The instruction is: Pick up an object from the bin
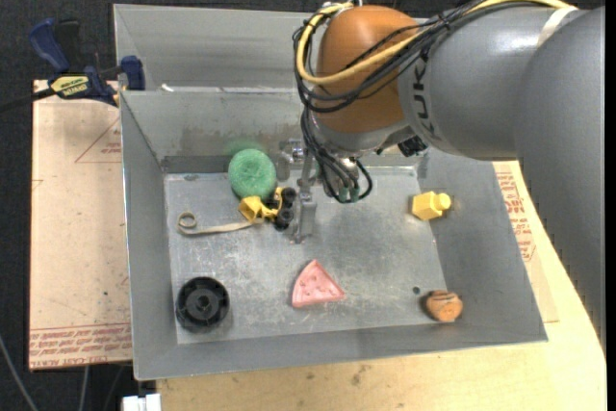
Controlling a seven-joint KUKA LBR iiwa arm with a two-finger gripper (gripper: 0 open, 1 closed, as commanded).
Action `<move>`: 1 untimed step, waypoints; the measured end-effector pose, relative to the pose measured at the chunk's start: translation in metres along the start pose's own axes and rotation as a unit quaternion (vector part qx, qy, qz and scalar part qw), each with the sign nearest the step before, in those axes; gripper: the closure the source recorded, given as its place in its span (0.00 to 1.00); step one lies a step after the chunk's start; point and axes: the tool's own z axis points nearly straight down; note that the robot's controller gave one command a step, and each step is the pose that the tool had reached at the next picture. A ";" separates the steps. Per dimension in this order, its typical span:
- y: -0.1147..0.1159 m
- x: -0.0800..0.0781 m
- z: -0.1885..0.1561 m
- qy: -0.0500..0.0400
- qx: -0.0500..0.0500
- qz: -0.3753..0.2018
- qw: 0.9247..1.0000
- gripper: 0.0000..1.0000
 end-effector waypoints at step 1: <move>0.000 -0.002 -0.005 -0.004 0.000 0.001 1.000 0.00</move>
Offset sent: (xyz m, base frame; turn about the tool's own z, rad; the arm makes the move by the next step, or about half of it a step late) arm 0.0271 0.0045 -0.0737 -0.1408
